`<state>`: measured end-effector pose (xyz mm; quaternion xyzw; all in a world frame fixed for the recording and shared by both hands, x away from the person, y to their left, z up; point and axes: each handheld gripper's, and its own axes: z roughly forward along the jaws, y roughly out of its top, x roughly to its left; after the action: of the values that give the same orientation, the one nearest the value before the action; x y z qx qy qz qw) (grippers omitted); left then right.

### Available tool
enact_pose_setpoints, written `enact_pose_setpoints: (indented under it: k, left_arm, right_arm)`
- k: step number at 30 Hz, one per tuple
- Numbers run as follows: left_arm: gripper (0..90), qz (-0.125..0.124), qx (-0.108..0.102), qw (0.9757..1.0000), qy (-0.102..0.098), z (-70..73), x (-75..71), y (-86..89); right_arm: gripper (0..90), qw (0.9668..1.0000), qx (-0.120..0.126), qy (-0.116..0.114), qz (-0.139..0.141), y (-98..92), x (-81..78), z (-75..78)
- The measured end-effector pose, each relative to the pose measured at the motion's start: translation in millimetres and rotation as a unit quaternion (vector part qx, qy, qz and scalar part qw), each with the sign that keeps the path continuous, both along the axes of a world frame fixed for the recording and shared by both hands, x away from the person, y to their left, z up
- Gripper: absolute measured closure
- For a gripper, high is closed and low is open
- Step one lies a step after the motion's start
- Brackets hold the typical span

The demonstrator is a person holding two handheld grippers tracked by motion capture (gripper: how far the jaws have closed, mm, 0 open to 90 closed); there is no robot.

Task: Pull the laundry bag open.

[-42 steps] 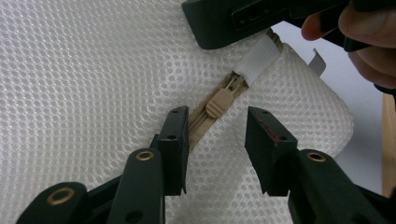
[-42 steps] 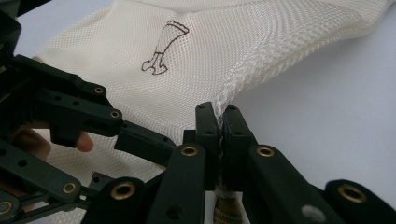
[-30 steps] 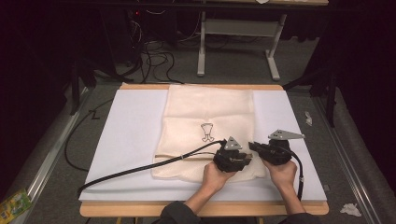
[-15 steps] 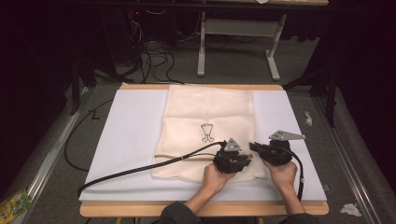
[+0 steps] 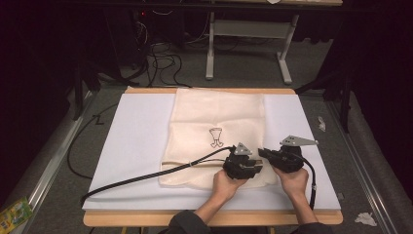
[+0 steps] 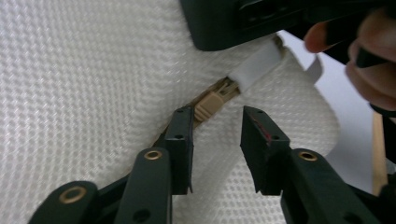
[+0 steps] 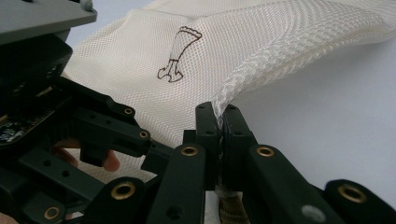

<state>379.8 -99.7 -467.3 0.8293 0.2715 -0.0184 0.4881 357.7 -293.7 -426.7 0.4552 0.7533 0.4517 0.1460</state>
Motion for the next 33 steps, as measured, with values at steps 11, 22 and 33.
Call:
enact_pose_setpoints:
  k: [11,22,33]
  left_arm:
    - [69.1,-0.022,-0.01,0.9997,-0.006,0.2,-3.9,2.8]
    - [77.5,-0.015,-0.018,0.9997,-0.001,-0.6,-1.9,1.8]
    - [86.2,-0.015,-0.017,0.9997,-0.001,4.1,-0.4,3.5]
  right_arm:
    - [88.8,1.0,-0.004,-0.003,-0.001,-3.1,-0.6,0.1]
    - [88.8,1.0,-0.003,-0.003,-0.001,-3.9,-0.5,-0.3]
    - [88.7,1.0,-0.004,-0.002,-0.002,-6.7,-0.5,-1.4]
